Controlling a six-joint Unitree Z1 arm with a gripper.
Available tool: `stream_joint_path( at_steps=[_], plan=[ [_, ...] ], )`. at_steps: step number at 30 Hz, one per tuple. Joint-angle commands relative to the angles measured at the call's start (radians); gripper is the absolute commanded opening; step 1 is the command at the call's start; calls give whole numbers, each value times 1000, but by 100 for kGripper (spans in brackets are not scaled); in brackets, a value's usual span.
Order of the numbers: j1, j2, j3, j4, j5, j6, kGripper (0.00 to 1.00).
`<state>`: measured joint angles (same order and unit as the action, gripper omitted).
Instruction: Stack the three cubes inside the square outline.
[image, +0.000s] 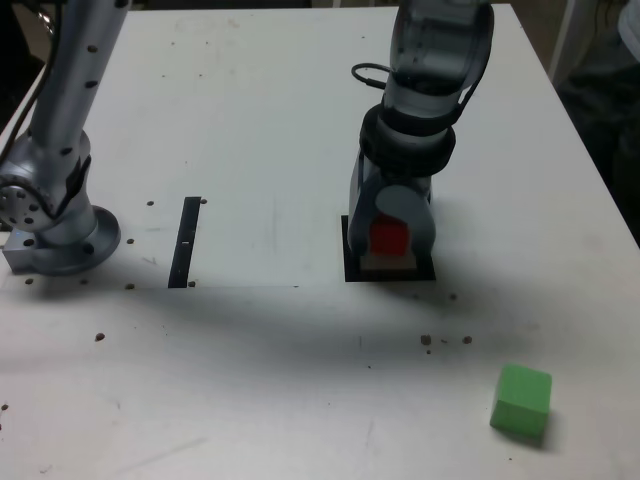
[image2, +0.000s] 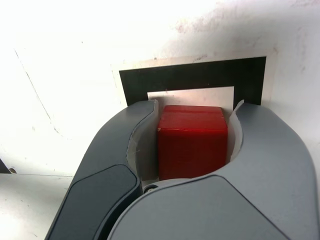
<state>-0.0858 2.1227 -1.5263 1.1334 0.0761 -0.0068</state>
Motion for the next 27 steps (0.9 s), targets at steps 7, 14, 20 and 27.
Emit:
stream_joint_path(
  at_steps=[7,14,20,27],
  plan=[
    [11,0,2,1,2,17,87],
    [11,-32,-1,33,-12,19,96],
    [21,-62,-20,60,-17,19,99],
    [79,-75,-114,127,22,93,100]
  ],
)
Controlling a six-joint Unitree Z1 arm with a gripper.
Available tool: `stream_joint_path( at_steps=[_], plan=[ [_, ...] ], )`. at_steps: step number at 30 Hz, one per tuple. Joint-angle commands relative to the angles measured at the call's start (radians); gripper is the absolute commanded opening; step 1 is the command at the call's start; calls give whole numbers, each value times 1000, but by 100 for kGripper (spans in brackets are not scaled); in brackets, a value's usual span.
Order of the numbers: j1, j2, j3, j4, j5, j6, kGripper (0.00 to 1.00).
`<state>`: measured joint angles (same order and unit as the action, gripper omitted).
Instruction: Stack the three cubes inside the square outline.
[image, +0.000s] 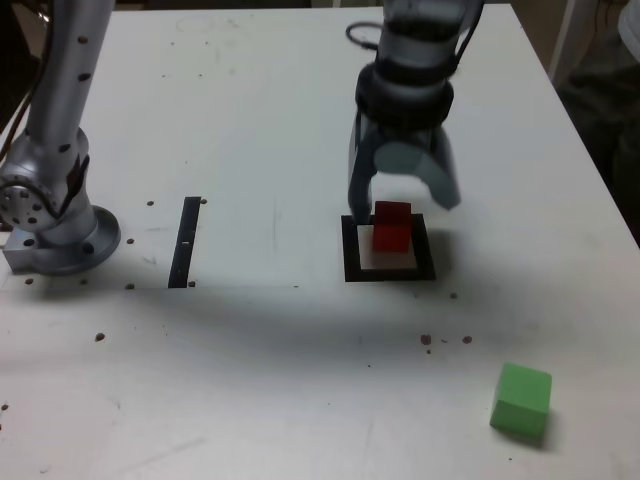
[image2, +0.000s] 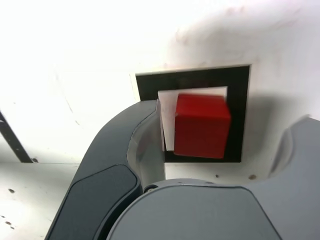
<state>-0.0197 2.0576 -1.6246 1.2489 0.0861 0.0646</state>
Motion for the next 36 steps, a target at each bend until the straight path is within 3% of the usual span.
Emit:
stream_joint_path(
  at_steps=[1,7,10,16,24,32,36],
  plan=[
    [24,-10,-32,21,28,44,100],
    [105,-6,-107,77,137,189,100],
    [154,7,-147,104,166,260,100],
    [256,90,-316,172,183,450,100],
    [406,253,-664,269,180,736,100],
    [512,327,-850,305,182,845,100],
    [537,380,-941,313,207,894,99]
  ],
)
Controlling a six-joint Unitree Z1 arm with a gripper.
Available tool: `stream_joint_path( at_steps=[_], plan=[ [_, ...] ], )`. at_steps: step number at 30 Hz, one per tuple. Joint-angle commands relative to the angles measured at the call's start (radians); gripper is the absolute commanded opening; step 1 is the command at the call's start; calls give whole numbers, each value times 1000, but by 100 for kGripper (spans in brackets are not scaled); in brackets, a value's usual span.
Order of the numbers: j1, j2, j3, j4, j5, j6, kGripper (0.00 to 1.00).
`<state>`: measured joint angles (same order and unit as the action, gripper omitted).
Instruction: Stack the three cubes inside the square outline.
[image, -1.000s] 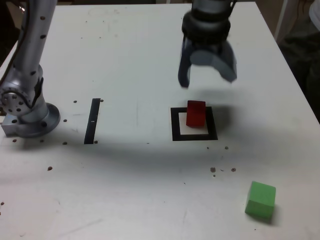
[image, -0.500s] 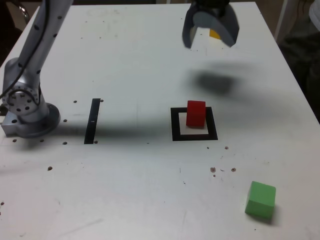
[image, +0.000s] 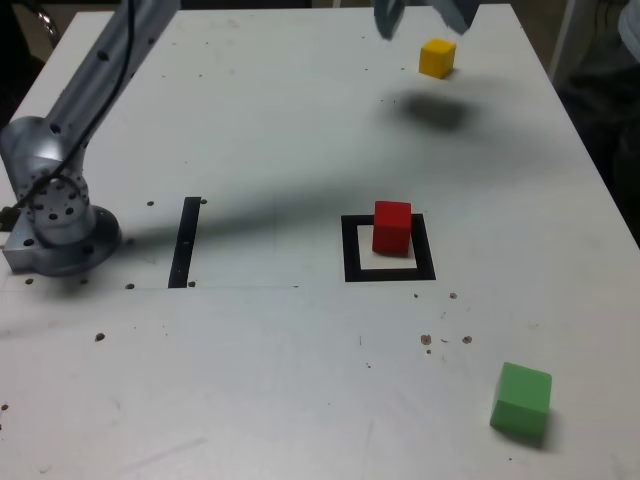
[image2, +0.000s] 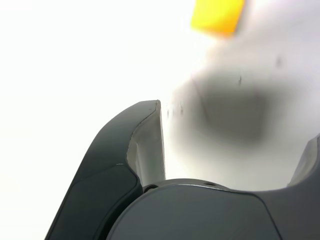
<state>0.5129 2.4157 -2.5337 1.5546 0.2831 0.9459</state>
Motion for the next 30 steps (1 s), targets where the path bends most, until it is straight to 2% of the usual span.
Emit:
stream_joint_path(
  at_steps=[1,5,11,15,22,30],
  plan=[
    [8,37,-53,9,18,22,99],
    [30,102,-123,11,40,44,99],
    [56,180,-194,-8,42,52,99],
    [73,215,-230,-18,35,75,98],
    [67,276,-286,-40,-7,109,96],
    [63,291,-316,-51,2,111,88]
  ],
)
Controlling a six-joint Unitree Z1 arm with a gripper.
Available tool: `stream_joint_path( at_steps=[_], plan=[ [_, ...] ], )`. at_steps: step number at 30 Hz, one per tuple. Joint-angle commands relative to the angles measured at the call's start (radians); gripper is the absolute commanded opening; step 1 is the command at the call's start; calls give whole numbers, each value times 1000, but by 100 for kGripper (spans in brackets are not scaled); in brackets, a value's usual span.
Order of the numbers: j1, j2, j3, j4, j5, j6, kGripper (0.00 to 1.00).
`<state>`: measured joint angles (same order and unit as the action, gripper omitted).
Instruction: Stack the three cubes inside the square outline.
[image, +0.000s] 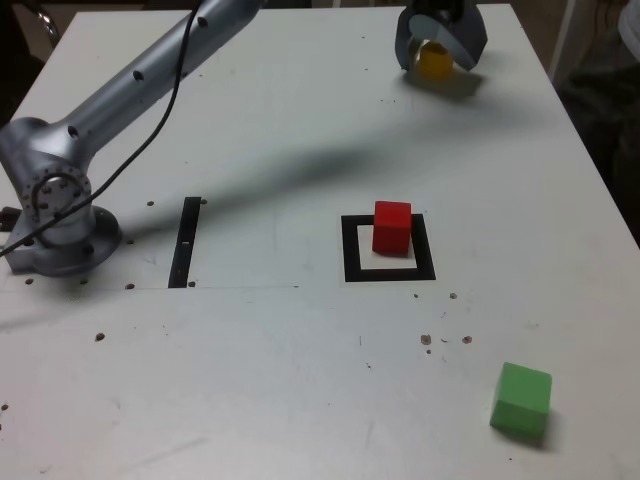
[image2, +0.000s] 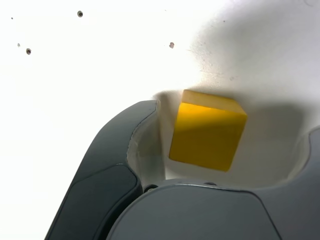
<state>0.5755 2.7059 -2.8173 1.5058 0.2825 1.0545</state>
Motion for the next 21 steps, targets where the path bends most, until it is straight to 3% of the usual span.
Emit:
stream_joint_path(
  at_steps=[1,9,12,17,21],
  plan=[
    [0,2,-33,-3,3,2,87],
    [3,8,-24,8,4,1,81],
    [3,7,-20,9,4,0,75],
    [3,7,-16,8,0,-3,48],
    [2,5,-11,7,-29,-4,25]
  ],
)
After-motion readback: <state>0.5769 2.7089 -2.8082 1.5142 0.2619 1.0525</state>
